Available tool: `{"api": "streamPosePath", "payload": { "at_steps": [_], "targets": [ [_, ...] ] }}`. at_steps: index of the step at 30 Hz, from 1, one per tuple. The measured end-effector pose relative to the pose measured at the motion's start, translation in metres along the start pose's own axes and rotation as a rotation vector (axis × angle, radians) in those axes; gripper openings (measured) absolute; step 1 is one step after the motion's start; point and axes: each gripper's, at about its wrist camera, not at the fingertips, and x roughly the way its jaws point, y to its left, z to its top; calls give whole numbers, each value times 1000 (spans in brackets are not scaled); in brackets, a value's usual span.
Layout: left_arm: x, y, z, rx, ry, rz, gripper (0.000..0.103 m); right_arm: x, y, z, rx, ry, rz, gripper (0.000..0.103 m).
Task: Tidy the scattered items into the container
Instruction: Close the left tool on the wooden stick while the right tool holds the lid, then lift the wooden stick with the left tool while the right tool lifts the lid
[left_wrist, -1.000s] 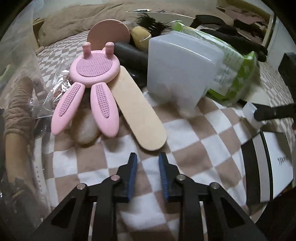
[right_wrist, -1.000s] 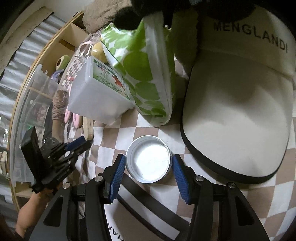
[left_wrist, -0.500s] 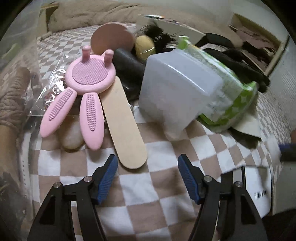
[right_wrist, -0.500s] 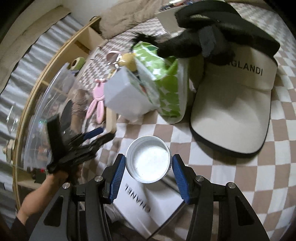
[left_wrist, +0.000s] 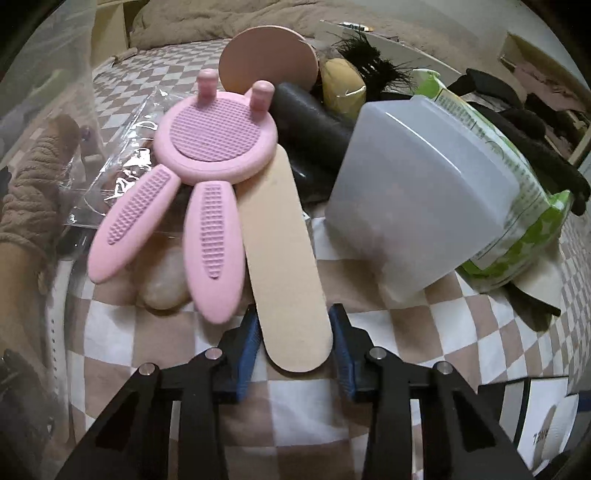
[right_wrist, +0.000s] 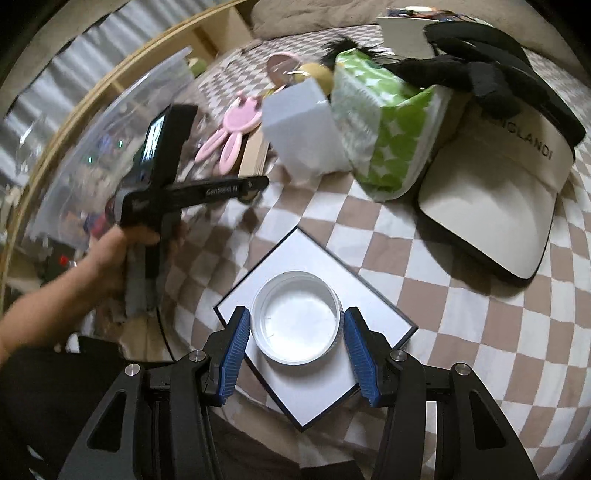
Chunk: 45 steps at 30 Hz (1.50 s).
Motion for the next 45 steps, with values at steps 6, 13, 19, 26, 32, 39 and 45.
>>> {"api": "streamPosePath", "payload": {
  "at_steps": [6,13,19,26,32,39,45],
  "targets": [
    [-12,6,-14,62,-6,0,35,1,5,-3,-78,-18,-32,53],
    [-28,-1,-39,249,15,7,35,3,5,-11,-128,-49,-16,62],
    [-26,-10,-50,323,18,18,35,6,8,-12,-172,-57,-14,63],
    [-19,-13,-46,301,21,46,48,5,-2,-10,-143,-77,58,64],
    [-17,-14,-39,290,0,90,58,7,7,-16,-219,-94,14,64],
    [-15,-20,-35,322,-59,135,58,12,22,-22,-305,-105,-91,64],
    [-8,-18,-24,318,-57,163,58,13,21,-23,-298,-115,-105,64]
  ]
}}
